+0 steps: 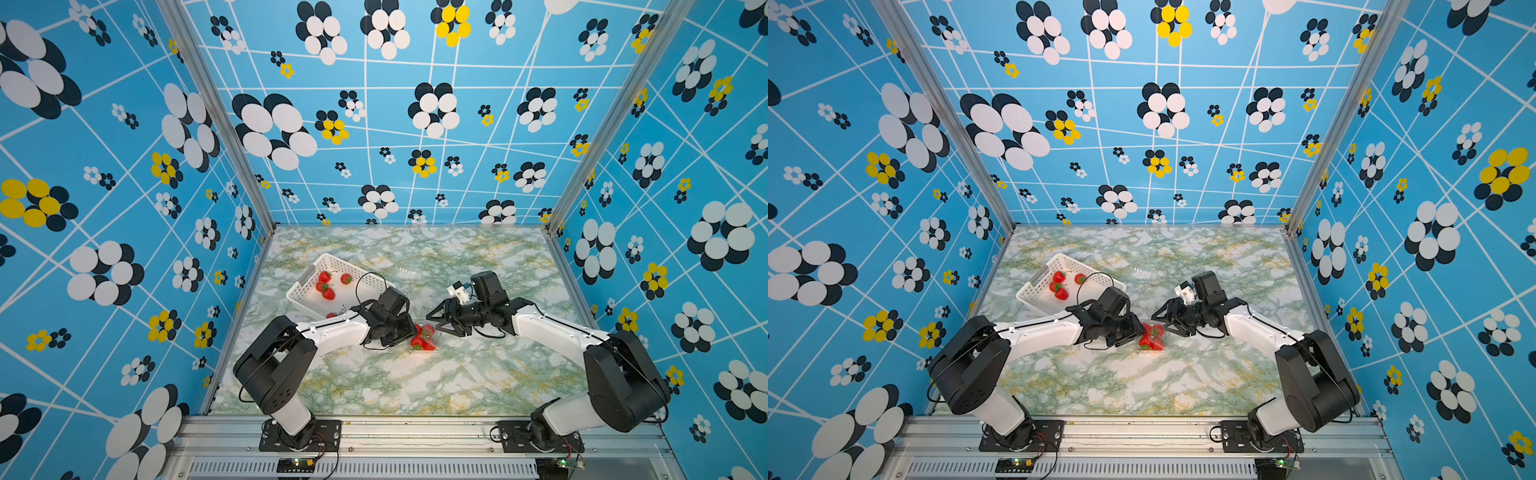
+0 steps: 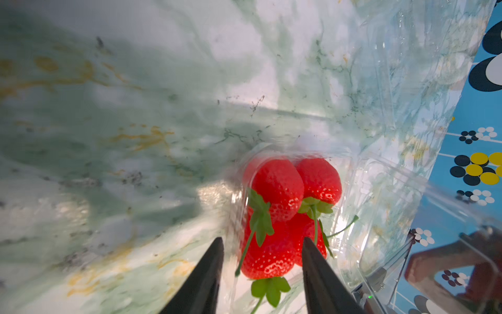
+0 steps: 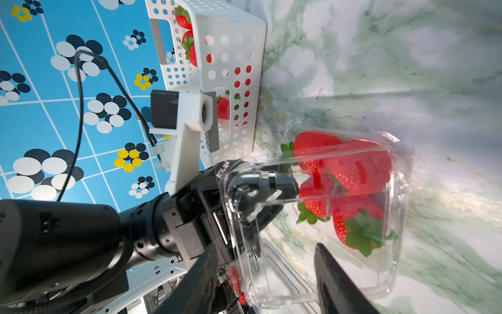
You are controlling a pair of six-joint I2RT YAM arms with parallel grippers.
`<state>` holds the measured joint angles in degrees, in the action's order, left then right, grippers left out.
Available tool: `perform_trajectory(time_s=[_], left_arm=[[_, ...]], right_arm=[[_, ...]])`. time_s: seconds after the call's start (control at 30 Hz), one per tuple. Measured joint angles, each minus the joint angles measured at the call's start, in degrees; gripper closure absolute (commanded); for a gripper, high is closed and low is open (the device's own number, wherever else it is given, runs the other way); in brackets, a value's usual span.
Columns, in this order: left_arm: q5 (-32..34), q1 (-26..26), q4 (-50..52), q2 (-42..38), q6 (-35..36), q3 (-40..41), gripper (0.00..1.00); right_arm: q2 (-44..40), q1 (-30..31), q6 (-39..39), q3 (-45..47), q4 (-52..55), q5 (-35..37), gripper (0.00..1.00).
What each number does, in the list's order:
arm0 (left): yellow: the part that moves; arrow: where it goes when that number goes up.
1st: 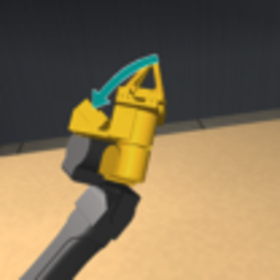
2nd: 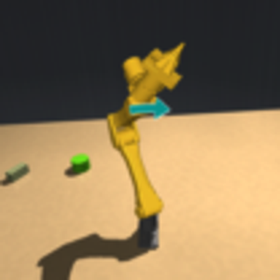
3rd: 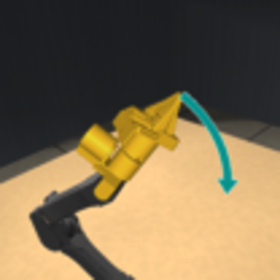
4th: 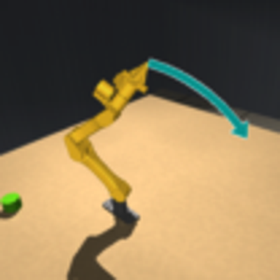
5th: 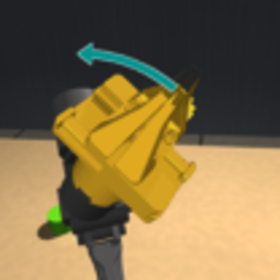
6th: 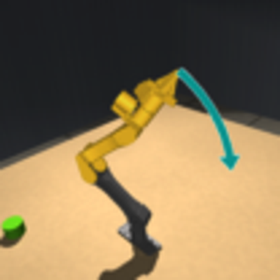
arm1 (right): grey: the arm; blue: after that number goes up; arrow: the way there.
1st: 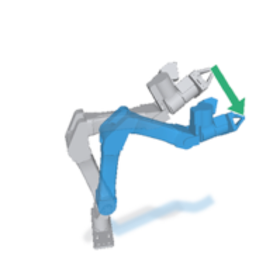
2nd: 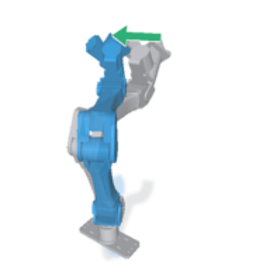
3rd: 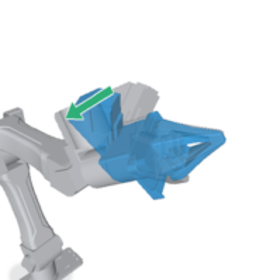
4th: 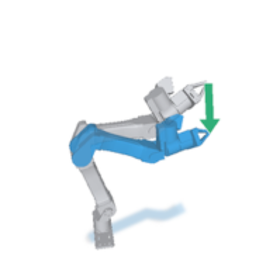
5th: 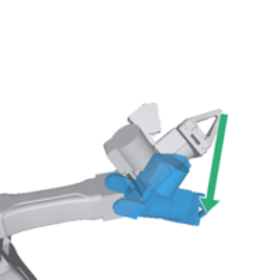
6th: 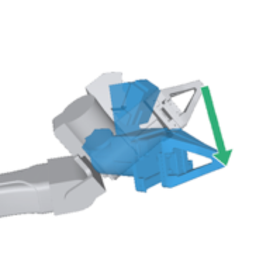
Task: Pack strawberries into containers
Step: Close the packing box at the center of the board.
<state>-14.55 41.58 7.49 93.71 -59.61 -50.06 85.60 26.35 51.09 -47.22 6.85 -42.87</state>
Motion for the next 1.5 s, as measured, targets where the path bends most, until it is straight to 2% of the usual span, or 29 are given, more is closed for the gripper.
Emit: perform_trajectory(time_s=[0.33, 1.1, 1.5], left_arm=[[0.0, -0.7, -2.3, -0.8, -0.5, 2.2, 0.47], [2.2, -4.3, -5.0, -10.6, -4.0, 11.6, 0.48], [2.5, -4.5, -7.8, -11.0, -4.3, 12.1, 0.46]], right_arm=[[2.7, 1.3, 0.4, -2.5, -0.6, -0.3, 0.43], [9.9, 4.1, 1.0, -6.3, -3.1, -1.2, 0.44], [14.9, 5.3, 1.0, -7.8, -3.5, -1.3, 0.46]])
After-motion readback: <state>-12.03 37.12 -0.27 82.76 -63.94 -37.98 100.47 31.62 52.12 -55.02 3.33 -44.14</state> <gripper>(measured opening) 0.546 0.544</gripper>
